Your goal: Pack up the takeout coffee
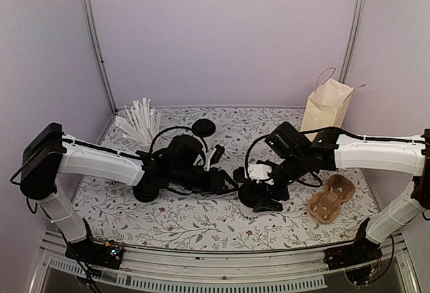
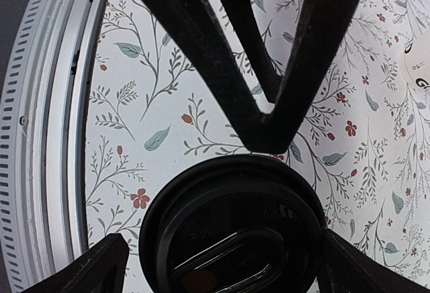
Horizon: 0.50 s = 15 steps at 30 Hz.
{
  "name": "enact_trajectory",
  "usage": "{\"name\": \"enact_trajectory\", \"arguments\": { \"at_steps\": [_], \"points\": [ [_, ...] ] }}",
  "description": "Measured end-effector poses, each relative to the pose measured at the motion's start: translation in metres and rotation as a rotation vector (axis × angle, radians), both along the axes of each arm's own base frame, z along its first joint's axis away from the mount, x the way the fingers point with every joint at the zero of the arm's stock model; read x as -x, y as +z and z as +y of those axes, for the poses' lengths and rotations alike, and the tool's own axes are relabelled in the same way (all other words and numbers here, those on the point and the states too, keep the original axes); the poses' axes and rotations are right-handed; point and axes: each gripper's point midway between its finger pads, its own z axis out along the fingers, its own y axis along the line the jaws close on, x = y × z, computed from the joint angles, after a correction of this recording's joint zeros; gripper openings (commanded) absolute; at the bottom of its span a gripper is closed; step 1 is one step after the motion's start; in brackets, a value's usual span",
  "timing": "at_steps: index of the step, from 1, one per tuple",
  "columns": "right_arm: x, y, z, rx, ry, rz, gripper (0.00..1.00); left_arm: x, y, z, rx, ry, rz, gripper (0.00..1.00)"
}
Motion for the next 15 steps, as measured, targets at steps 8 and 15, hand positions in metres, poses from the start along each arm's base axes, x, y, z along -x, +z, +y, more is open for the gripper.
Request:
{"name": "enact_trajectory", "arguments": {
  "at_steps": [8, 15],
  "points": [
    [0.000, 0.000, 0.001, -0.006, 0.001, 0.001, 0.96, 0.004, -0.016, -0.012, 0.014, -0.032, 0.060, 0.49],
    [-0.007, 0.001, 0.003, -0.040, -0.024, 0.027, 0.94, 0.005, -0.017, -0.017, 0.025, -0.034, 0.101, 0.41]
  ]
}}
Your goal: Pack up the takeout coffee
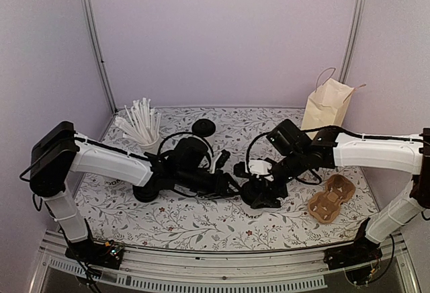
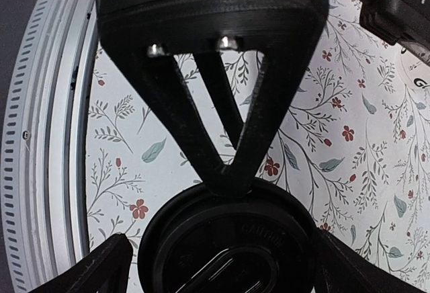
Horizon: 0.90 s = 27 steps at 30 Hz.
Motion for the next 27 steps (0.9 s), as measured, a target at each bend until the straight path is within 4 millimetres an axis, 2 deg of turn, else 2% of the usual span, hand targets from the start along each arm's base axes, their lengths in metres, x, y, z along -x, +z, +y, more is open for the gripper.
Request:
{"name": "enact_trajectory", "arguments": {
  "at_steps": [8, 16, 23, 27],
  "points": [
    [-0.004, 0.004, 0.001, -0.067, -0.028, 0.102, 0.86, 0.003, 0.001, -0.003, 0.012, -0.004, 0.024, 0.38],
    [-0.011, 0.004, 0.004, -0.079, -0.055, 0.110, 0.78, 0.006, 0.000, -0.006, 0.027, -0.017, 0.034, 0.38],
    [-0.015, 0.000, 0.004, -0.087, -0.062, 0.077, 0.78, 0.006, 0.000, -0.007, 0.028, -0.016, 0.037, 0.37],
    [-0.011, -0.007, 0.004, -0.101, -0.042, 0.044, 0.79, 0.008, -0.001, -0.007, 0.030, -0.027, 0.044, 0.37]
  ]
}}
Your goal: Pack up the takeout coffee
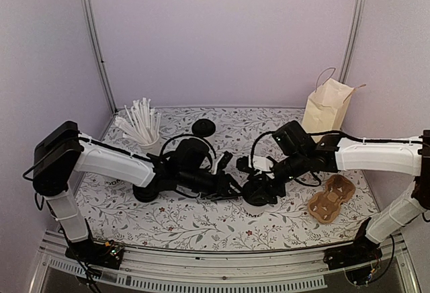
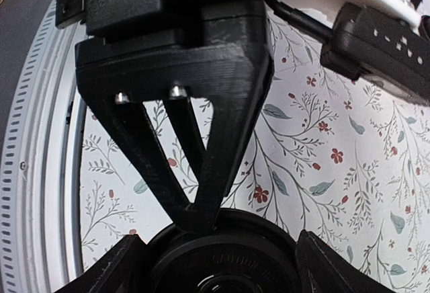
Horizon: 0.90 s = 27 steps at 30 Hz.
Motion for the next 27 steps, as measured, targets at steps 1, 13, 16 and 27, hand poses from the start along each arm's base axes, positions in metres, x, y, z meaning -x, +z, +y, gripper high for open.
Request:
{"name": "enact_trajectory", "arguments": {
  "at_steps": [1, 13, 16, 27],
  "points": [
    [0.002, -0.003, -0.001, 0.000, 0.005, -0.014, 0.79, 0.000, 0.000, -0.001, 0.004, -0.004, 0.002, 0.36],
    [0.000, -0.021, 0.021, -0.074, 0.062, -0.245, 0.79, -0.010, -0.001, -0.008, 0.009, 0.012, -0.012, 0.35],
    [-0.004, -0.023, 0.021, -0.061, 0.075, -0.295, 0.82, -0.012, 0.000, -0.010, 0.009, 0.019, -0.019, 0.34],
    [-0.008, -0.019, -0.003, 0.018, 0.042, -0.218, 0.95, -0.008, -0.011, 0.003, -0.083, 0.021, -0.053, 0.43]
  ]
}}
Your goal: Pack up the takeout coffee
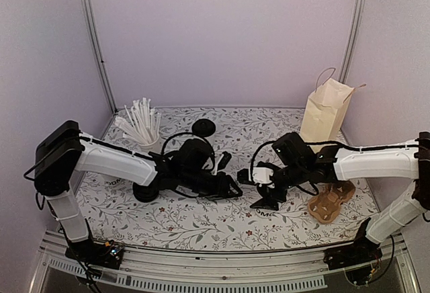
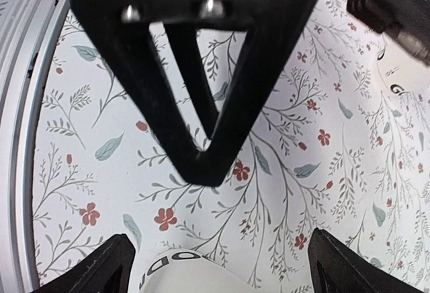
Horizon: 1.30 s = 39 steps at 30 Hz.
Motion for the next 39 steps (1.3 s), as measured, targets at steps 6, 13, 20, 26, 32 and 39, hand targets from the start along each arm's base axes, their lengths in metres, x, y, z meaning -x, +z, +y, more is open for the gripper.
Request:
{"name": "enact_trajectory", "arguments": {
  "at_steps": [6, 13, 20, 26, 32, 39],
  "points": [
    [0.012, 0.005, -0.012, 0.045, -0.007, 0.111, 0.98, -0.005, 0.039, 0.003, 0.041, 0.007, -0.119, 0.46],
    [0.017, 0.036, -0.003, -0.013, 0.025, 0.133, 0.99, -0.009, 0.091, 0.006, 0.123, 0.018, -0.258, 0.50],
    [0.028, 0.049, -0.005, -0.023, 0.054, 0.198, 0.99, -0.007, 0.084, 0.015, 0.088, 0.010, -0.315, 0.56],
    [-0.001, 0.101, -0.030, -0.125, -0.026, 0.153, 0.99, -0.002, 0.092, 0.018, 0.073, -0.032, -0.411, 0.59],
    [-0.015, 0.089, -0.073, -0.081, -0.140, 0.154, 0.99, 0.001, 0.093, 0.018, 0.054, -0.072, -0.472, 0.59],
    [0.007, 0.047, -0.093, 0.025, -0.162, 0.244, 0.99, 0.001, 0.089, 0.012, 0.039, -0.100, -0.490, 0.60]
  ]
}}
